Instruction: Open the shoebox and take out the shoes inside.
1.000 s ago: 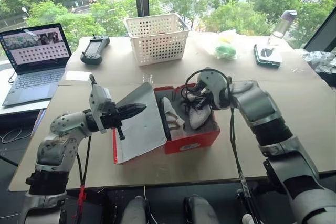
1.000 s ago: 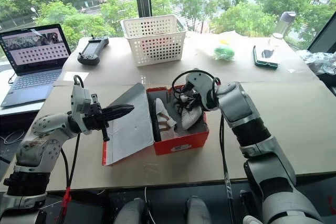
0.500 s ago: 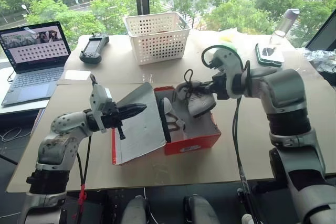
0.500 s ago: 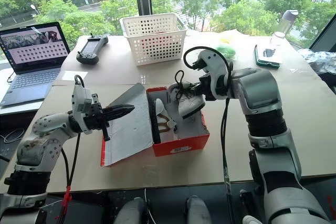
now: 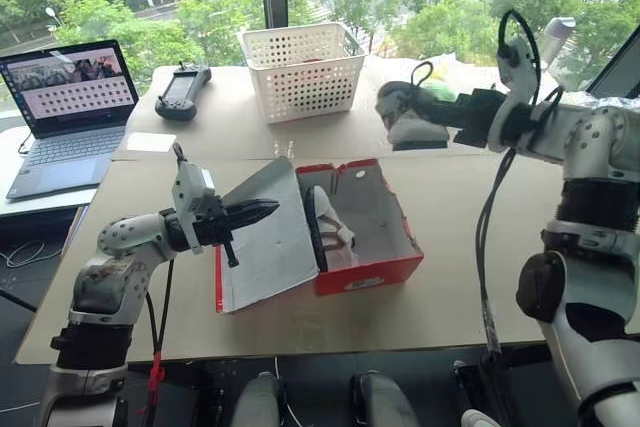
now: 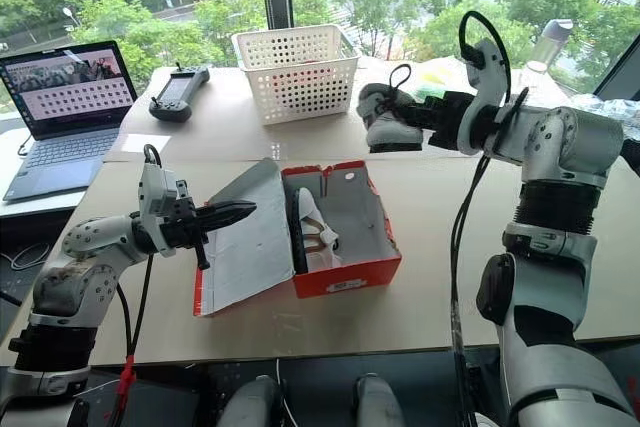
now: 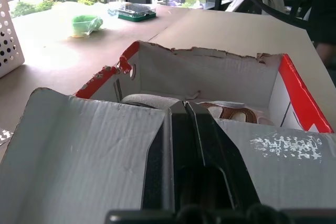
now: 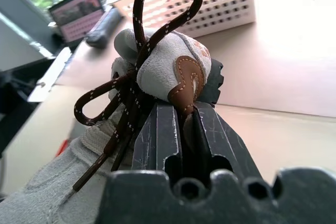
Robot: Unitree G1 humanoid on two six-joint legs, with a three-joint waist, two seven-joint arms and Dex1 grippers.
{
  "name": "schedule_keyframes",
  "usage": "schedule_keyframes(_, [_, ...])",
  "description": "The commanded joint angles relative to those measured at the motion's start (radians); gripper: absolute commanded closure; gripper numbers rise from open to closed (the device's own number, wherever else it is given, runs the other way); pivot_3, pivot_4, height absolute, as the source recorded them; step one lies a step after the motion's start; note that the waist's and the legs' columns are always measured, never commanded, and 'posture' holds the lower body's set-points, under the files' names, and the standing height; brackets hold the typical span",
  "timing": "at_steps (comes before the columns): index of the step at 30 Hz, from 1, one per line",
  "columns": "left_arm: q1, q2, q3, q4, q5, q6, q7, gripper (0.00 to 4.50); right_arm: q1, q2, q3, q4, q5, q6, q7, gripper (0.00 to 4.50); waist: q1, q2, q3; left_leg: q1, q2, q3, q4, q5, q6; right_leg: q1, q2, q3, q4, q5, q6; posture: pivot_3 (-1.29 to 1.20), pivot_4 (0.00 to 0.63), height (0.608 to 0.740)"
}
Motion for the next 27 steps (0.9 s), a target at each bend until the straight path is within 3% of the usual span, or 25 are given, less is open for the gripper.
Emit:
schedule_keyframes(1, [-0.012, 0.004, 0.003, -0.022, 0.0, -0.014, 0.001, 4.5, -0.006, -0.008, 0.051, 0.096, -0.065, -0.213, -0.024, 4.5, -0.015, 0.003, 0.002, 0.0, 0.0, 0.0, 0.0, 0.0, 0.0, 0.0, 0.001, 0.001, 0.0, 0.0, 0.0, 0.0, 0.15, 0.733])
schedule_keyframes(5, [-0.01, 0.005, 0.005, -0.022, 0.002, -0.015, 0.002, 4.5, 0.01, -0.004, 0.085, 0.217, -0.101, -0.315, -0.037, 4.5, -0.028, 0.005, 0.004, 0.004, 0.001, 0.0, 0.0, 0.0, 0.0, 0.002, 0.003, 0.002, 0.002, 0.0, 0.001, 0.0, 0.15, 0.733])
schedule_keyframes(7, [-0.004, 0.007, 0.007, -0.027, 0.003, -0.017, 0.001, 4.5, 0.022, -0.007, 0.096, 0.263, -0.111, -0.321, -0.033, 3.58, -0.027, 0.005, 0.004, 0.006, 0.001, 0.0, 0.0, 0.0, 0.0, 0.003, 0.003, 0.002, 0.003, -0.002, 0.005, 0.0, 0.15, 0.733])
schedule_keyframes(15, [-0.002, 0.009, 0.014, -0.029, 0.004, -0.017, -0.002, 4.5, 0.043, -0.048, 0.265, 0.301, -0.264, -0.332, -0.012, 1.04, -0.028, 0.005, 0.003, 0.011, 0.001, -0.001, 0.002, 0.002, 0.0, 0.007, 0.003, 0.005, 0.003, -0.002, -0.001, 0.0, 0.15, 0.733])
schedule_keyframes(22, [-0.001, 0.004, 0.009, -0.028, 0.005, -0.019, -0.001, 4.5, 0.047, -0.097, 0.249, 0.251, -0.254, -0.304, 0.006, 1.04, -0.02, 0.005, 0.003, 0.014, 0.001, -0.001, 0.002, 0.002, 0.0, 0.01, 0.003, 0.005, 0.003, -0.002, -0.001, 0.0, 0.15, 0.733])
schedule_keyframes(27, [-0.005, 0.005, 0.009, -0.024, 0.005, -0.019, -0.004, 4.5, 0.08, -0.172, 0.241, 0.074, -0.242, -0.204, 0.09, 1.04, -0.011, 0.005, 0.004, 0.013, 0.0, -0.001, 0.001, 0.002, 0.0, 0.01, 0.002, 0.005, 0.002, -0.002, -0.001, 0.0, 0.15, 0.733])
